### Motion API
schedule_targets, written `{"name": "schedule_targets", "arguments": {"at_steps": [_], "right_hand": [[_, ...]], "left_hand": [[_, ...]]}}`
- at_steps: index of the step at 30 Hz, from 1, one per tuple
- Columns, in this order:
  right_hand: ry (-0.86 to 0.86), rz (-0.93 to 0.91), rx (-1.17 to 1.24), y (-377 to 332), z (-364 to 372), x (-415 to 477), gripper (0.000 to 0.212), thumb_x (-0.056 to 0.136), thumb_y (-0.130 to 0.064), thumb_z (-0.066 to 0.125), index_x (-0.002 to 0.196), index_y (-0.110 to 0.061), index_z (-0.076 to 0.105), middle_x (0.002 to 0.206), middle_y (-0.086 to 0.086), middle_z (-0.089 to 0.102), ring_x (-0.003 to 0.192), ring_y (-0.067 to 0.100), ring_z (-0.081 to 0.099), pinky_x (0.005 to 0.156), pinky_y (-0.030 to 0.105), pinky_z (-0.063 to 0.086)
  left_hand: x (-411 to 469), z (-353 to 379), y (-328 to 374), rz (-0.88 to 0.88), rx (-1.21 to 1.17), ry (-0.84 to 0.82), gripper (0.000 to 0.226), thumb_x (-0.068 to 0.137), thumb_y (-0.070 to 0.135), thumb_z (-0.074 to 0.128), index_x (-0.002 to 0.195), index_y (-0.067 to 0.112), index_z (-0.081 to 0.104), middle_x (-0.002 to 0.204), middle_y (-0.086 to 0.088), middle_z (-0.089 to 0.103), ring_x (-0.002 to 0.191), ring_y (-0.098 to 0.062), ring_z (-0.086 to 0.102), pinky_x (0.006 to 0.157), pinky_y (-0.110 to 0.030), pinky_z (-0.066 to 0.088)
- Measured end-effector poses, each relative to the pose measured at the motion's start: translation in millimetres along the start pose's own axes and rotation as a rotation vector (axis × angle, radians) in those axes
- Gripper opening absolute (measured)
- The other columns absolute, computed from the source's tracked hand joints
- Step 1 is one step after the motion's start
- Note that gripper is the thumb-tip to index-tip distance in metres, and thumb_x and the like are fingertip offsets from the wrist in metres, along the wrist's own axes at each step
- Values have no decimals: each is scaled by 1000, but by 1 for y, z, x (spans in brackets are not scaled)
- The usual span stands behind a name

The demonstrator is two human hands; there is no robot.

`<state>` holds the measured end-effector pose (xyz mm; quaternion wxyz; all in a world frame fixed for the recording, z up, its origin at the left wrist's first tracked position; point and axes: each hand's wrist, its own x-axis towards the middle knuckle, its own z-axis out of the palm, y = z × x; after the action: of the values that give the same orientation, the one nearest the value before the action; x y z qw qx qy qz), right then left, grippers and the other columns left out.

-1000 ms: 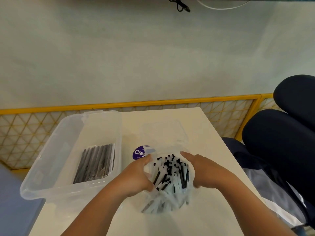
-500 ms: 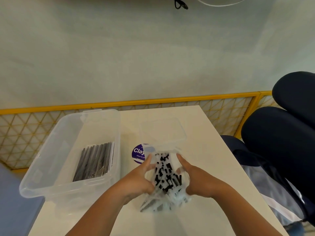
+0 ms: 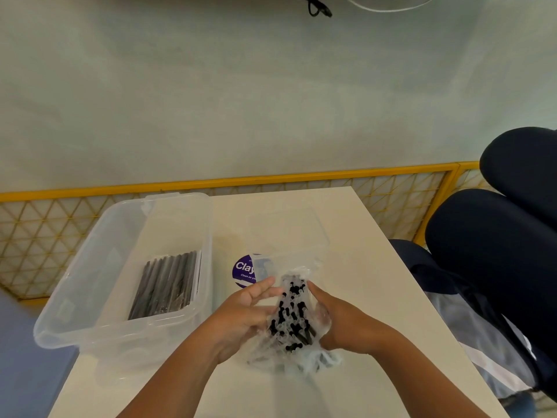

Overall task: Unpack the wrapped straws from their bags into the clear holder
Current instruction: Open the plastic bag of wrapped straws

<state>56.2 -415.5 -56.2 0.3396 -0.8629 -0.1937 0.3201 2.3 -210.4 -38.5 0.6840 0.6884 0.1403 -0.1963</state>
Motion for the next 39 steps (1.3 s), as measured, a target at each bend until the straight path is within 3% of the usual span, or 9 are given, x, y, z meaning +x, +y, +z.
{"name": "schedule_targets", "arguments": {"at_steps": [6, 12, 17, 19, 22, 28, 31, 36, 39], "right_hand": [[-16, -57, 3, 6, 1, 1, 105, 71, -3, 70, 148, -39, 8, 139, -13, 23, 84, 4, 53, 68, 14, 45], [-39, -135, 125, 8, 4, 0, 105, 72, -1, 68, 143, -45, 3, 151, -2, 28, 70, 10, 49, 65, 19, 45], [-75, -130, 129, 8, 5, 3, 109, 73, 2, 65, 145, -45, -3, 156, -6, 16, 112, 32, 58, 70, 28, 51], [-66, -104, 93, 9, 3, 5, 107, 74, 3, 65, 147, -40, -1, 153, -4, 23, 95, 14, 65, 70, 28, 51], [-57, -77, 86, 16, 2, 9, 100, 76, 4, 63, 149, -32, 5, 138, -11, 37, 50, -1, 44, 59, 17, 43], [-102, -3, 101, 29, 7, 12, 86, 75, 1, 61, 147, -29, 22, 132, -15, 46, 61, -16, 46, 60, 3, 36], [-92, 21, 113, 30, 9, 10, 86, 78, -4, 61, 148, -30, 18, 148, -7, 32, 72, -9, 46, 63, 7, 42], [-45, 158, 177, 31, 8, 8, 79, 85, -6, 57, 149, -23, 14, 131, 5, 48, 62, 8, 58, 55, 15, 47], [6, 195, 299, 29, 9, 7, 79, 84, 6, 55, 149, -19, 17, 143, 7, 34, 76, 13, 62, 62, 18, 52]], "left_hand": [[1, -4, -2, -28, 108, -115, 79, 78, -20, 38, 136, 35, 43, 96, 4, 60, 76, -12, 51, 75, -21, 44], [-2, 0, -1, -7, 78, -168, 84, 78, -23, 32, 142, 31, 34, 139, 19, 38, 76, -5, 51, 52, -13, 40], [5, -4, -8, 16, -30, -145, 86, 74, -27, 30, 136, 33, 40, 137, 16, 45, 62, -5, 49, 52, -16, 38], [7, -4, -9, 12, -171, -123, 82, 74, -29, 27, 128, 30, 47, 129, 15, 52, 58, -7, 47, 45, -16, 36], [10, -10, -13, -32, -459, -69, 75, 72, -27, 22, 121, 19, 53, 122, 10, 58, 58, -10, 48, 42, -17, 31], [9, -14, -23, -132, -819, -33, 71, 60, -19, 30, 122, 6, 55, 114, -2, 60, 54, -15, 60, 40, -18, 46], [8, -13, -25, -143, -784, -23, 70, 59, -21, 30, 118, 7, 58, 114, -5, 61, 59, -16, 59, 40, -19, 46], [6, -16, -24, -153, -744, 20, 46, 82, -24, 32, 104, 3, 62, 88, -16, 72, 56, -14, 67, 49, -20, 55], [4, -13, -23, -177, -694, 81, 35, 85, -21, 39, 101, -2, 63, 84, -11, 72, 63, -13, 69, 49, -19, 55]]}}
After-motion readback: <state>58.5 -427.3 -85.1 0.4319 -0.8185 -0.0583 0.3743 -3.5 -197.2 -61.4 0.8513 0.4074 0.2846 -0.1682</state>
